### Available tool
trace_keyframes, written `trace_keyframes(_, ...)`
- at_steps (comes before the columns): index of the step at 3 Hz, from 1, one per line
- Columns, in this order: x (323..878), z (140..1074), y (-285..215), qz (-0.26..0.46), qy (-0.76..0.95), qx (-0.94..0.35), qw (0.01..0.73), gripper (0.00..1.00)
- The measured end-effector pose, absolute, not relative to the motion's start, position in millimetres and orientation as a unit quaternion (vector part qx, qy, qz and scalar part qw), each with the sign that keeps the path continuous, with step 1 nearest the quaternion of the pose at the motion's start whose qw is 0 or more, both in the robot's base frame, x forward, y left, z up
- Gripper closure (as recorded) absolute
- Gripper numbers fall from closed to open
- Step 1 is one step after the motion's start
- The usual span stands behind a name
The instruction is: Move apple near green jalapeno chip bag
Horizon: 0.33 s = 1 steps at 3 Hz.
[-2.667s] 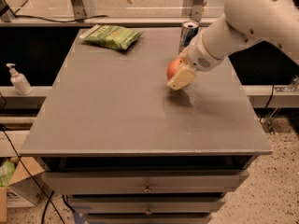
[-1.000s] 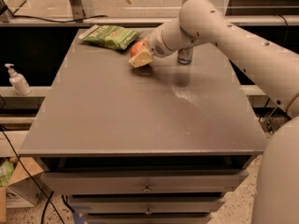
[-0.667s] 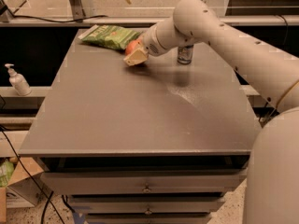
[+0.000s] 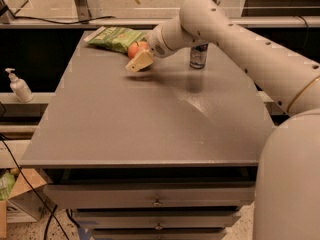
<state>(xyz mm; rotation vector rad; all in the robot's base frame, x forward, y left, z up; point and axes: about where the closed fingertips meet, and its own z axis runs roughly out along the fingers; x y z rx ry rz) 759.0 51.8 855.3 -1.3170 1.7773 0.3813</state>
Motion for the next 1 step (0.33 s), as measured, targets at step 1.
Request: trace_keyframes(1,759.0,855.3,51.8,0.153,0.713,-0.529,0.434,0.00)
